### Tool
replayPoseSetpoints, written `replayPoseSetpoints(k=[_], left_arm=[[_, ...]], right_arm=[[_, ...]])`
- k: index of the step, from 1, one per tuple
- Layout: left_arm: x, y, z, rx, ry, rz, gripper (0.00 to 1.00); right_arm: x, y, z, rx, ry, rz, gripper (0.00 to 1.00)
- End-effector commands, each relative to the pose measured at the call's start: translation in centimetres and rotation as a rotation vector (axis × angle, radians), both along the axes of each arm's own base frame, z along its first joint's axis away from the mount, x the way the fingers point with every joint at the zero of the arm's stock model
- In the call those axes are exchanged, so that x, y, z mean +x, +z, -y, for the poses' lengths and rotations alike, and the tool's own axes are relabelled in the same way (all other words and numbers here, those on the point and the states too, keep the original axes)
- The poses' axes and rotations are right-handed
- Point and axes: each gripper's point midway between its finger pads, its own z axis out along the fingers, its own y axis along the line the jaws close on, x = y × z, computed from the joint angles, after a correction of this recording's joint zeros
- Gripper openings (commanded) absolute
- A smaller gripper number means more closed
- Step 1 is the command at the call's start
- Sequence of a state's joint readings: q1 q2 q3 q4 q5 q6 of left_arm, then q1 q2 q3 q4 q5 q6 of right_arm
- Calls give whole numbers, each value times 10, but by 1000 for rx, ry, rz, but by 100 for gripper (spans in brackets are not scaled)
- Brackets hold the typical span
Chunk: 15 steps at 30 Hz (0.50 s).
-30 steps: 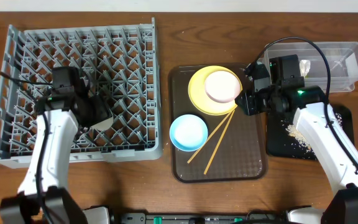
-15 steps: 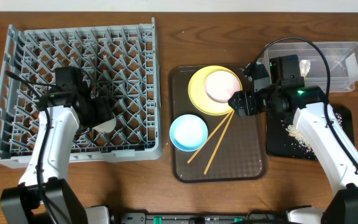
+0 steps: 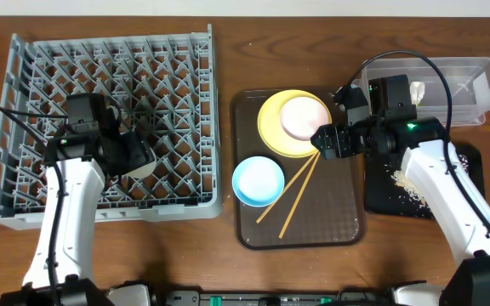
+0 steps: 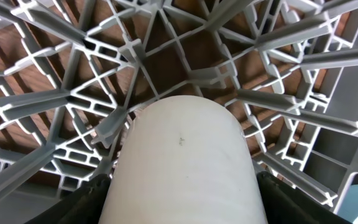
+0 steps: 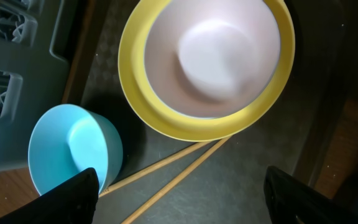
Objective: Sort waste into correct bins and load items into the dishwasher rack
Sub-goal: 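Release the white bowl in the rack and lift the left gripper out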
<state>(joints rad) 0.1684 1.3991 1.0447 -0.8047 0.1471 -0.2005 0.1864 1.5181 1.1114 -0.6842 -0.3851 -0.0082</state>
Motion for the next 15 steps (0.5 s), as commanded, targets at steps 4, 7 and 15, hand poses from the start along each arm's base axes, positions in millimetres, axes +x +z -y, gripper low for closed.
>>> replayPoseSetpoints(k=[4, 7, 15], left_arm=[[-2, -19, -1, -5, -13, -66, 74], [-3, -25, -1, -9, -13, -88, 76], [-2, -27, -1, -9, -12, -93, 84]], right_arm=[[-1, 8, -6, 12, 15, 18, 83], [-1, 8, -5, 13, 12, 17, 83], [-2, 7, -3, 11, 6, 10, 83]])
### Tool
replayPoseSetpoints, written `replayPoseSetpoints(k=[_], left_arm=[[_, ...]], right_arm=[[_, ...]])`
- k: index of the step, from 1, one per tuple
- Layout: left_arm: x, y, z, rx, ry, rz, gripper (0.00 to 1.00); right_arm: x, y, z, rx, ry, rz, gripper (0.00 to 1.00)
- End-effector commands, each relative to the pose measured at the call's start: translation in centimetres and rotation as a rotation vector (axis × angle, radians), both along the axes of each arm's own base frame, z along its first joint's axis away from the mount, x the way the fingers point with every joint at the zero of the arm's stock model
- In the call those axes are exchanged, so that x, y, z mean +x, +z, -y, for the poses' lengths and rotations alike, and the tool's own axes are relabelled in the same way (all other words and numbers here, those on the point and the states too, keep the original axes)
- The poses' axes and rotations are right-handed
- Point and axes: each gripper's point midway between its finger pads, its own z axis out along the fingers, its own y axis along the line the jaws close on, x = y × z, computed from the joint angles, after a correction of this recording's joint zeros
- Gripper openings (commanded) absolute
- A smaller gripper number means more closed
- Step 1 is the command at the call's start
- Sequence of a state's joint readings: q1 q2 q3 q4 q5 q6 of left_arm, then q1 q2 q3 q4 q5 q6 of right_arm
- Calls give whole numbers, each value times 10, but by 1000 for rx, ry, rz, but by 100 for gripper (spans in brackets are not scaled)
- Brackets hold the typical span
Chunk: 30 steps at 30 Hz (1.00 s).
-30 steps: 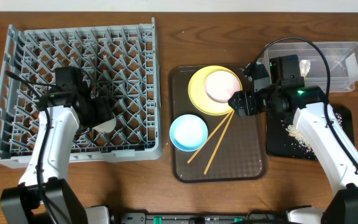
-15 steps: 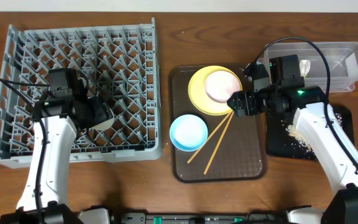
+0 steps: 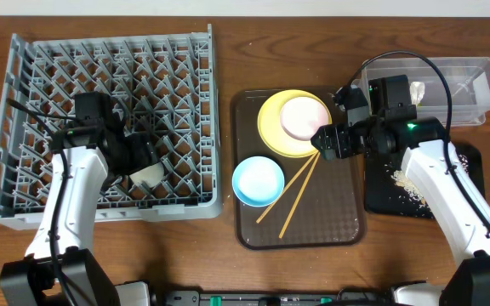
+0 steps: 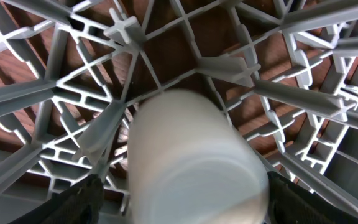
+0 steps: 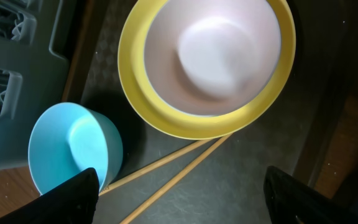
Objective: Sort waste into correct bins and load items into the dishwasher rack
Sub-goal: 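Release the white bowl in the rack and lift the left gripper out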
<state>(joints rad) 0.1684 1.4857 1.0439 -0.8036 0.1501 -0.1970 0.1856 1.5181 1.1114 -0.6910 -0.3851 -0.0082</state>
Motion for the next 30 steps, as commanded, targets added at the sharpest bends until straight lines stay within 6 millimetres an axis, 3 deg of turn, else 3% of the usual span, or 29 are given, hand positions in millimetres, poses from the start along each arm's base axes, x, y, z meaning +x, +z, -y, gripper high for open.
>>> replayPoseSetpoints(k=[1, 8, 19, 23, 30], left_arm=[[-1, -3, -2, 7, -8, -8, 84], [2, 8, -2, 13, -8, 25, 84], [5, 79, 5, 48, -30, 260, 84], [7, 92, 46, -23, -151, 319, 83], [10, 93, 134, -95, -423, 360, 79]], right_arm=[[0, 8, -4, 13, 8, 17, 83], [-1, 8, -3, 12, 7, 15, 83], [3, 4, 10, -39, -48, 14, 78], [7, 0, 23, -88, -137, 3, 77], [5, 3, 26, -99, -150, 2, 77]])
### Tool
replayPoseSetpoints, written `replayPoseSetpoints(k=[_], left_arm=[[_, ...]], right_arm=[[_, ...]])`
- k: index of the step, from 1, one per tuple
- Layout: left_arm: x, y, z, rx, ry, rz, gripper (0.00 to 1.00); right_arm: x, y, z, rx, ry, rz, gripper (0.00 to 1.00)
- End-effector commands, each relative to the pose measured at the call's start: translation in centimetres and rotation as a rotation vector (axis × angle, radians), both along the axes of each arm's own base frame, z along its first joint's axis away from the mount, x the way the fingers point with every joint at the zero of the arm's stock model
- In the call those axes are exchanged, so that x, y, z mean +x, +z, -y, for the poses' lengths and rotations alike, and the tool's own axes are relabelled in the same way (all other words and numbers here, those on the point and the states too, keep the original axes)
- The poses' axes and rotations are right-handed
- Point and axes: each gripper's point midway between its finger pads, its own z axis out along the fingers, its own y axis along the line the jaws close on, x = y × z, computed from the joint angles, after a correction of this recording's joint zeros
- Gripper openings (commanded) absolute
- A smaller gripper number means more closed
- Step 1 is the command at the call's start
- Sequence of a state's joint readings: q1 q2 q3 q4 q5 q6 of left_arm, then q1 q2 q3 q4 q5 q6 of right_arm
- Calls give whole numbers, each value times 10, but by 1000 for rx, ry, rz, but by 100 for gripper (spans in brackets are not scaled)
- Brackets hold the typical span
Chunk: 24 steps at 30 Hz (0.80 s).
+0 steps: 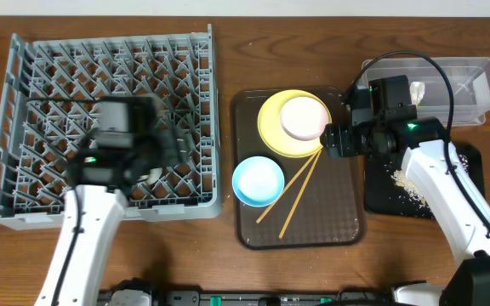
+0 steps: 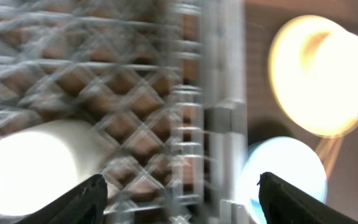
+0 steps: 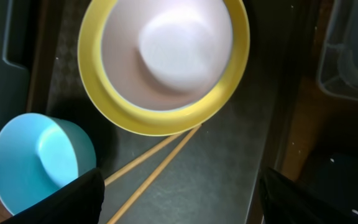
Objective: Sort waste into correct bins and load items into the dishwasher rack
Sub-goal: 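Release the white bowl in the rack and lift the left gripper out, then reach the left gripper to the light-blue bowl and grasp its rim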
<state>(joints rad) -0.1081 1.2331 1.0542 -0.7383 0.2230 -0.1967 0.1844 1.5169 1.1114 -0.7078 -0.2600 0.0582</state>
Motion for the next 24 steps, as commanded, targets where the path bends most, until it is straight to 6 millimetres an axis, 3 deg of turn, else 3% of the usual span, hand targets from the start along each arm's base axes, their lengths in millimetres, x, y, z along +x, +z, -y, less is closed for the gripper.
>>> replayPoseSetpoints(k=[1, 7, 15, 20, 24], left_arm=[[1, 8, 48, -19, -163, 39, 78], [-1, -3, 110, 24, -347, 78, 72], [-16, -48, 177, 66, -523, 23, 67], [-28, -78, 209, 83, -610, -15, 66], [-38, -99, 224, 99, -655, -47, 66]], right_arm=[[0, 11, 8, -23, -41, 24, 77], [-5, 14, 39, -137, -203, 13, 74], [-12, 42, 73, -163, -357, 73, 73], [-15, 48, 84, -161, -388, 84, 73], [-18, 46, 86, -166, -392, 67, 73]])
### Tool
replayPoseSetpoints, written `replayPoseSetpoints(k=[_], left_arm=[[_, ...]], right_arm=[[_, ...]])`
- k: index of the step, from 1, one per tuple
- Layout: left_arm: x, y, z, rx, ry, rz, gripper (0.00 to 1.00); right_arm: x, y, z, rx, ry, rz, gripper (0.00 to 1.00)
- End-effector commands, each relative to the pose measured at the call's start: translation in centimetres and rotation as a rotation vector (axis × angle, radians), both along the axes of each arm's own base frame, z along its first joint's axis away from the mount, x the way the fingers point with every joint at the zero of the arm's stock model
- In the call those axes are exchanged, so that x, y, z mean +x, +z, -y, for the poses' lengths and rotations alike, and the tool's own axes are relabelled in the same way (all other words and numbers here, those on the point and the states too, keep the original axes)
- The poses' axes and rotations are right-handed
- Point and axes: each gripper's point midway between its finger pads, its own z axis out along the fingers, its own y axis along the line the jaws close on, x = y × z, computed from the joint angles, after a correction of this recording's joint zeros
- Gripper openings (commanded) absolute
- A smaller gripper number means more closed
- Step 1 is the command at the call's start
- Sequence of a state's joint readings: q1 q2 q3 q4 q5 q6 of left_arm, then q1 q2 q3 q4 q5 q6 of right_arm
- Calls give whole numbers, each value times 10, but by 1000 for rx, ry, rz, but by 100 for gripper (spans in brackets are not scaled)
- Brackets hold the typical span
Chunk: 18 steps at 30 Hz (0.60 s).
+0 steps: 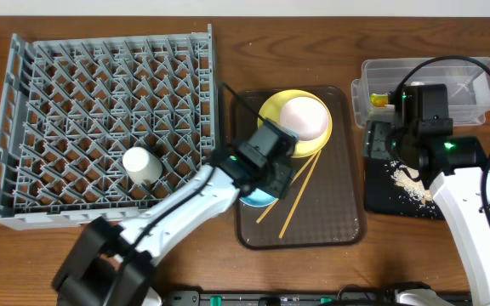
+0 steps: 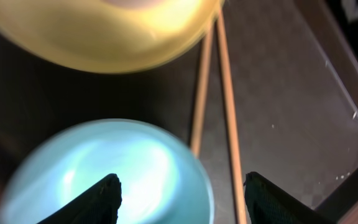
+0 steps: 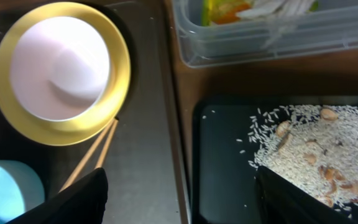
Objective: Sort waste into correct bins and load items into the dishwasher rack
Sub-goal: 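Reach the left gripper to the light-blue bowl and grasp its rim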
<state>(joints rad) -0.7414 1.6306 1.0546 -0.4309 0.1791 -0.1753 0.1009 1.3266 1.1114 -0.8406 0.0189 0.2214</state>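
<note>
A white cup (image 1: 141, 164) lies in the grey dishwasher rack (image 1: 24, 102). On the brown tray (image 1: 330, 225) are a blue bowl (image 2: 104, 171), two wooden chopsticks (image 2: 225, 106) and a yellow plate (image 3: 120, 81) holding a pink bowl (image 3: 61, 59). My left gripper (image 1: 264, 177) reaches across over the blue bowl, open, one finger over the bowl and one (image 2: 278, 199) past the chopsticks. My right gripper (image 1: 383, 140) is open and empty above the seam between the brown tray and the black tray (image 3: 229, 162).
Rice and scraps (image 3: 303, 143) lie spread on the black tray at the right. A clear plastic bin (image 3: 272, 31) with waste in it stands behind that tray. The rack fills the left half of the table.
My left gripper has gone from the rack's right side to above the blue bowl on the tray. My right gripper has moved right, from the yellow plate's edge to the black tray's left edge.
My left gripper first held the white cup low in the rack. Then it stood open with the cup lying in the rack, then over the rack's right side, and now over the blue bowl. My right gripper stayed open near the plate, then shifted right.
</note>
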Motion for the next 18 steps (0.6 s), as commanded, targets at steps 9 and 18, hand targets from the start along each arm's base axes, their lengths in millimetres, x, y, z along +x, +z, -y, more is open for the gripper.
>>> replayPoseSetpoints(k=[9, 18], left_arm=[[-8, -40, 12, 80, -49, -56, 44], [-11, -46, 11, 91, -44, -74, 22]], right_arm=[[0, 4, 6, -4, -34, 6, 73], [0, 3, 7, -4, -35, 5, 73]])
